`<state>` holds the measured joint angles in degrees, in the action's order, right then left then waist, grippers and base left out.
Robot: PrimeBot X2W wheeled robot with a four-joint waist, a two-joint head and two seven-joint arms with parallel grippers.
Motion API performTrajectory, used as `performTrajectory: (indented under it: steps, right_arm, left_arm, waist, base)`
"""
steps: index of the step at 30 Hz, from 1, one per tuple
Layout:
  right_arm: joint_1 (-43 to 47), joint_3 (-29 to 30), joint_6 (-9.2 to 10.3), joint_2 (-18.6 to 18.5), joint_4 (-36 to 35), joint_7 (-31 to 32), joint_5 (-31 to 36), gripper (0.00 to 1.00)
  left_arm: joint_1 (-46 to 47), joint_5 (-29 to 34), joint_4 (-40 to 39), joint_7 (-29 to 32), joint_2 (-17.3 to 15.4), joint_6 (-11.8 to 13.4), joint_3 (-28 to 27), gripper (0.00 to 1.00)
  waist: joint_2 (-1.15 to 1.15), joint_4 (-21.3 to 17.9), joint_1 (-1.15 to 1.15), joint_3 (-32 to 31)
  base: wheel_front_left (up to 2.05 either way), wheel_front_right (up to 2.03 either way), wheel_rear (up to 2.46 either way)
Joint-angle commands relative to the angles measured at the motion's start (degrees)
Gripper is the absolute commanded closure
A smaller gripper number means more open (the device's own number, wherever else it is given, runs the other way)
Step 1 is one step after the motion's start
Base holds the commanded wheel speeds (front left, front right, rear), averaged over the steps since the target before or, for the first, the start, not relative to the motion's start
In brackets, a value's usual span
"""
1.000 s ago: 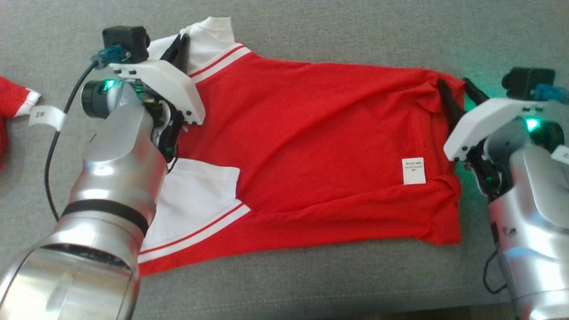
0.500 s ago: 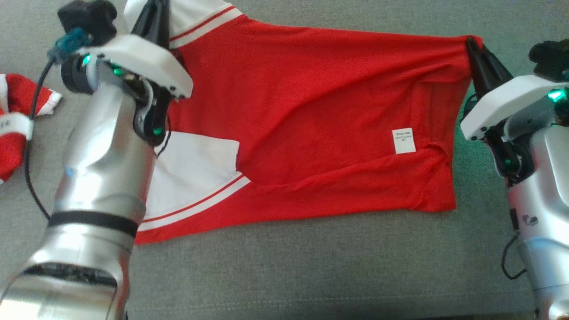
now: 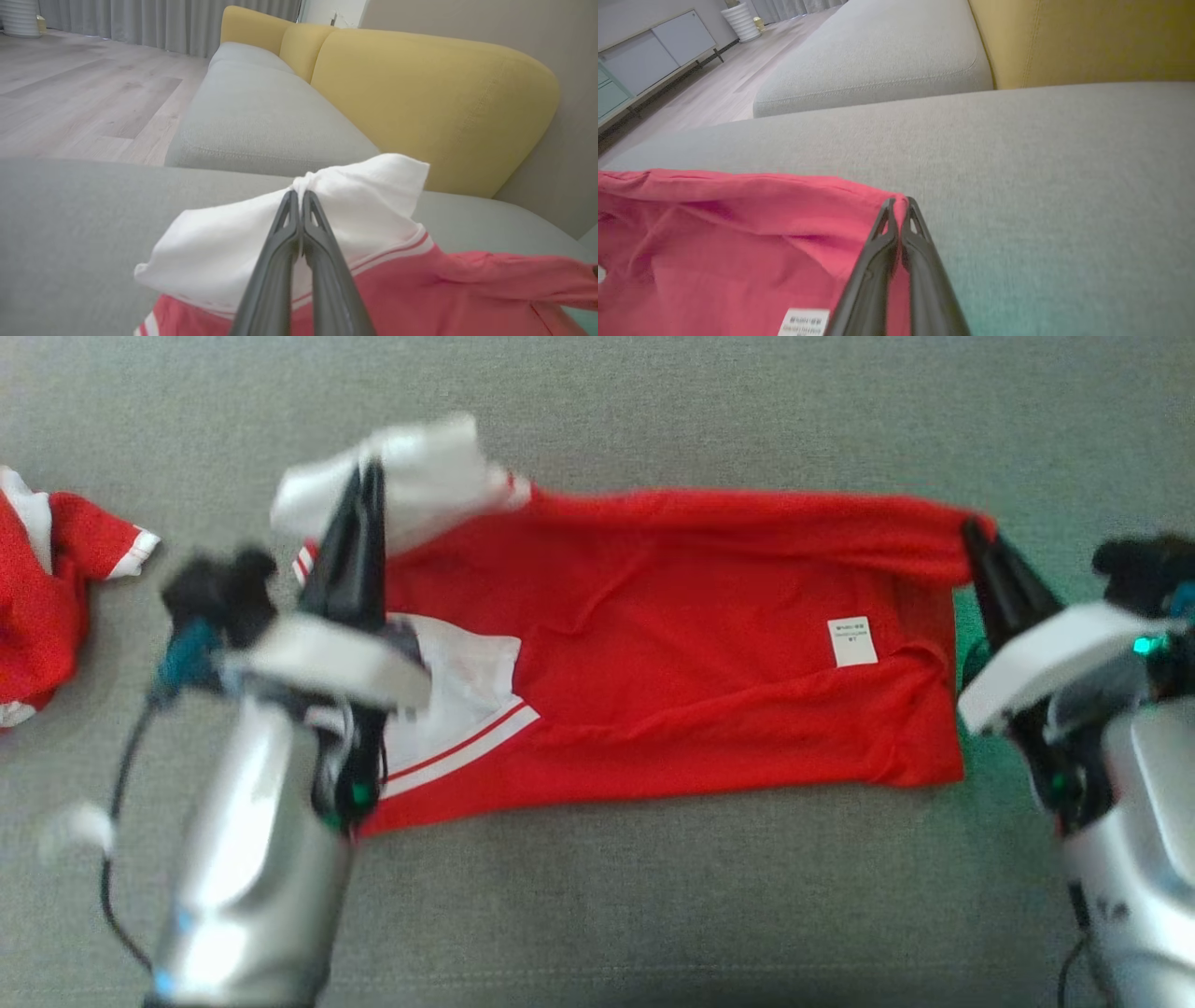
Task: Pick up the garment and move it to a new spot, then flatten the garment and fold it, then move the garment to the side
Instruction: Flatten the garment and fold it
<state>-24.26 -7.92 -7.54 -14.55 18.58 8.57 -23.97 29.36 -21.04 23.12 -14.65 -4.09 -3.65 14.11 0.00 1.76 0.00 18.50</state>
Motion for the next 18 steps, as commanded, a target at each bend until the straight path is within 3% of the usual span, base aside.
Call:
performTrajectory:
  steps: [1, 8, 15, 16, 17, 18]
  right_arm:
    - [2.0, -0.87, 0.05, -0.14, -3.91, -0.02, -0.73, 1.0]
    - [8.46, 0.3, 0.05, 1.01, -8.62, 1.5, 0.16, 1.0]
    - [13.12, 1.44, 0.05, 2.91, -10.36, 2.1, 3.15, 1.0]
    - [13.63, 1.36, 0.05, 3.29, -10.41, 2.1, 3.5, 0.96]
    - [14.15, 1.3, 0.05, 3.66, -10.45, 1.99, 3.84, 0.62]
    - [14.71, 1.15, 0.05, 3.83, -10.48, 1.85, 4.51, 0.0]
  left_arm:
    - [-3.53, 0.6, -4.91, -0.34, -1.58, 0.79, -1.83, 1.0]
    - [-14.88, -0.06, -10.29, 0.15, -1.23, 2.3, -1.32, 1.0]
    - [-18.62, -2.06, -7.66, 2.88, -1.04, 2.19, -0.51, 1.0]
    - [-18.92, -2.42, -6.98, 3.49, -0.97, 2.23, -0.41, 0.93]
    - [-19.19, -2.74, -6.38, 3.87, -0.89, 2.34, -0.38, 0.64]
    - [-19.5, -3.07, -5.87, 4.07, -0.83, 2.42, -0.41, 0.28]
  waist:
    - [0.0, -0.21, 0.0, -0.1]
    - [0.0, -0.52, 0.0, -0.12]
    - [0.0, -0.28, 0.0, -0.26]
    - [0.0, -0.32, 0.0, -0.39]
    - [0.0, -0.34, 0.0, -0.63]
    - [0.0, -0.4, 0.0, -0.92]
  base:
    - [0.0, 0.0, 0.0]
    - [0.0, 0.0, 0.0]
    - [0.0, 0.0, 0.0]
    - [0.0, 0.0, 0.0]
    - [0.0, 0.0, 0.0]
    - [0.0, 0.0, 0.0]
